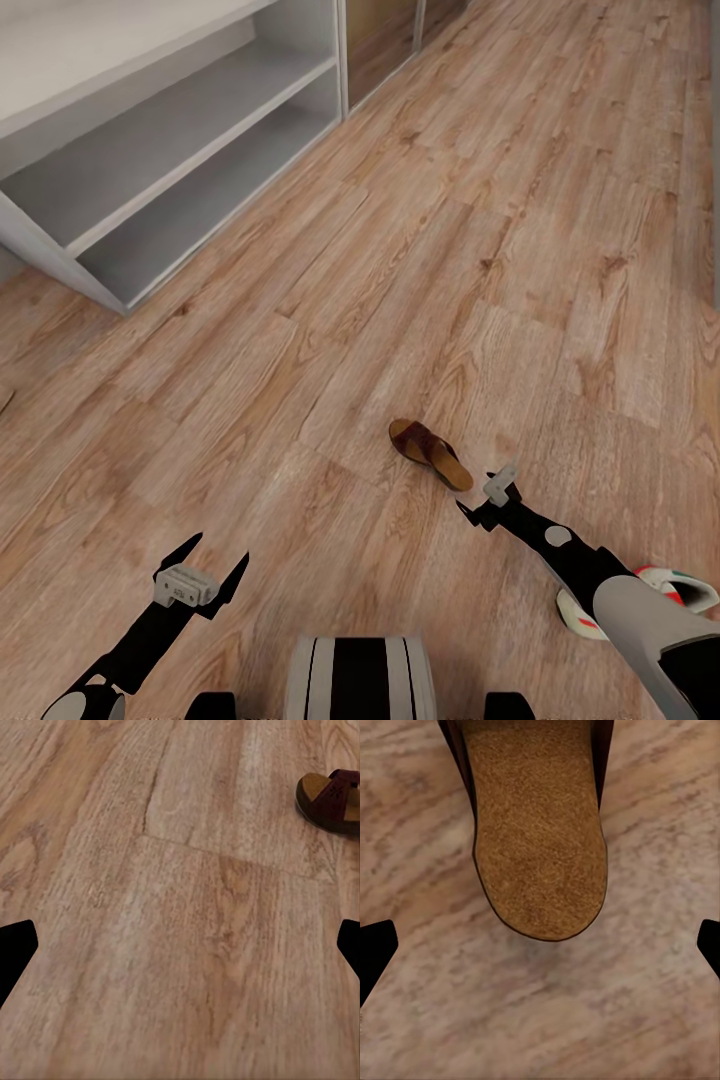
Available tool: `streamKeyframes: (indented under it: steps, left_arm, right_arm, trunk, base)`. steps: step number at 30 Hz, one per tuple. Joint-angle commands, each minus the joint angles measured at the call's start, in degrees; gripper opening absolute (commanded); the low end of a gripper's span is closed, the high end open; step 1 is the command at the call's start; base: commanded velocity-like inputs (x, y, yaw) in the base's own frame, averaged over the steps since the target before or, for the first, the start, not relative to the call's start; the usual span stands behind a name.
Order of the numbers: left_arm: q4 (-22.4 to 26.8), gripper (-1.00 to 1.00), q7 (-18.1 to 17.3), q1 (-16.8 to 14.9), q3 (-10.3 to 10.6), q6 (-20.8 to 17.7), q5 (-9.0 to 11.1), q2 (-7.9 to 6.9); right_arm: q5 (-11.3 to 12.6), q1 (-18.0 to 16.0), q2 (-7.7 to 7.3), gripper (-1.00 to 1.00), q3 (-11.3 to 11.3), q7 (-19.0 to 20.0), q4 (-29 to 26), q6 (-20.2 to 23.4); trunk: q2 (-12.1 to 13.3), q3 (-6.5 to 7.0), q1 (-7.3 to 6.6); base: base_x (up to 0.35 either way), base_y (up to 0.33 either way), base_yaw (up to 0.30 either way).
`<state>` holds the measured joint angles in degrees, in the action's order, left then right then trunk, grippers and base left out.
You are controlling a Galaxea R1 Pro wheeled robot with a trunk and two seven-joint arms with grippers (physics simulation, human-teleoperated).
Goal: Pick up the two gym shoes and the two sandals from the corridor floor and place them onto the hallstand (shoe rack) in the corridor, making sure they are on the rack and not on the floor. Arrange them so the two gym shoes are next to each other and the two sandals are next to each other.
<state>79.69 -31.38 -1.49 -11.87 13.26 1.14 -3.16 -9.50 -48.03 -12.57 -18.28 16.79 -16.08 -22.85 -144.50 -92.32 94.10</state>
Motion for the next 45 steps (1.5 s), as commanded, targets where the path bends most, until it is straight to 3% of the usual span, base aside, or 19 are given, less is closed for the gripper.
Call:
streamKeyframes:
  steps: [1,15,45]
  left_arm:
    - [0.0,1.0,0.0,0.0,0.0,0.0,0.0,0.0]
    - [0.0,1.0,0.0,0.0,0.0,0.0,0.0,0.0]
    - [0.0,1.0,0.0,0.0,0.0,-0.1,0.0,0.0]
  right_arm:
    - [0.0,0.0,0.0,1.0,0.0,0.0,0.0,0.0]
    - [0.0,0.0,0.0,1.0,0.0,0.0,0.0,0.0]
    - [0.0,0.0,-0.2,1.0,0.0,0.0,0.0,0.0]
  trunk:
    - [0.0,-0.09,0.0]
    - [0.0,-0.99,0.0]
    - [0.0,-1.17,0.0]
  base:
    - [0.0,0.0,0.0]
    - [0.0,0.0,0.0]
    - [0.0,0.0,0.0]
